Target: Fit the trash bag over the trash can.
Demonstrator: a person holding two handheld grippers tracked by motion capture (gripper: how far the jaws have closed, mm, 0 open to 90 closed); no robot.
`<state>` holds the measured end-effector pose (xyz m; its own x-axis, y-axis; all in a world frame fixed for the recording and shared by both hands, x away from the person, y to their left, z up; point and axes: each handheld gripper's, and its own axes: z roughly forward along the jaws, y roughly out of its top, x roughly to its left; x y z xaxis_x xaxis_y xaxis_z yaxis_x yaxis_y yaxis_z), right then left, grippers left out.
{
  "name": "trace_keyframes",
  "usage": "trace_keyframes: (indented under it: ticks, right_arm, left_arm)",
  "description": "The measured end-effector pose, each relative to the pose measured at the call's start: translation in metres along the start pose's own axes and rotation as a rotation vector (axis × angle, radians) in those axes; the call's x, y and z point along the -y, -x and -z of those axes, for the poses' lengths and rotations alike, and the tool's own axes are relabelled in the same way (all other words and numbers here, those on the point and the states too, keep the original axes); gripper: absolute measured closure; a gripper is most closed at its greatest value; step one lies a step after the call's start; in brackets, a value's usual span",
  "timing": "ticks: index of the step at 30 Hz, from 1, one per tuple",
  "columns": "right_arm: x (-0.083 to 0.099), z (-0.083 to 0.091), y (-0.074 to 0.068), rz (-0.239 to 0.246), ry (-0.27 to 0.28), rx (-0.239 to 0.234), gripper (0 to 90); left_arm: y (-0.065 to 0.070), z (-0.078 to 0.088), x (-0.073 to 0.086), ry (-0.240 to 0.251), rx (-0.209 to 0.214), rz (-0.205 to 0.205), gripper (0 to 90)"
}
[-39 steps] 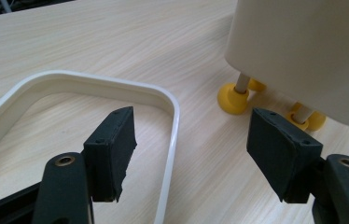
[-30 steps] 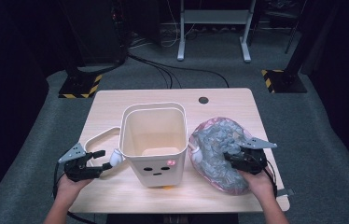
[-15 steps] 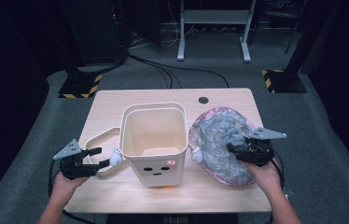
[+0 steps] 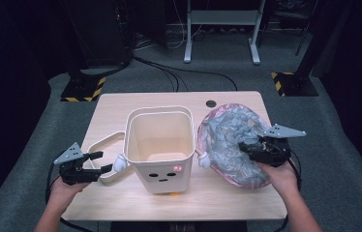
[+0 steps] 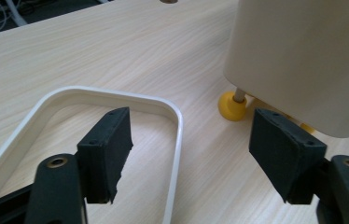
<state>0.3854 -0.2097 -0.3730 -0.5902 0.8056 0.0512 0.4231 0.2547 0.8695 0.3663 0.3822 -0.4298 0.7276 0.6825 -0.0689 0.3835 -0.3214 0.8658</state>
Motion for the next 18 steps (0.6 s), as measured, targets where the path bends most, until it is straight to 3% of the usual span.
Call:
trace_keyframes:
  ticks: [5, 6, 9, 11, 18]
  right_arm:
    - [-0.009, 0.009, 0.002, 0.0, 0.009, -0.002, 41.2]
    - [-0.01, 0.011, 0.003, 0.001, 0.01, -0.003, 41.2]
    - [-0.013, 0.015, 0.003, 0.005, 0.012, 0.0, 41.1]
    - [-0.018, 0.02, 0.003, 0.006, 0.018, -0.002, 41.2]
    - [-0.026, 0.029, 0.003, 0.012, 0.023, -0.006, 41.2]
  left_arm:
    - [0.002, 0.0, -0.003, -0.002, 0.025, -0.009, 36.2]
    - [0.003, 0.0, -0.005, 0.001, 0.002, -0.016, 32.1]
    - [0.004, 0.0, -0.007, -0.009, 0.01, 0.003, 30.4]
    - [0.004, 0.0, -0.011, -0.042, 0.005, 0.025, 27.5]
    - [0.006, 0.004, -0.02, -0.057, 0.011, 0.023, 27.6]
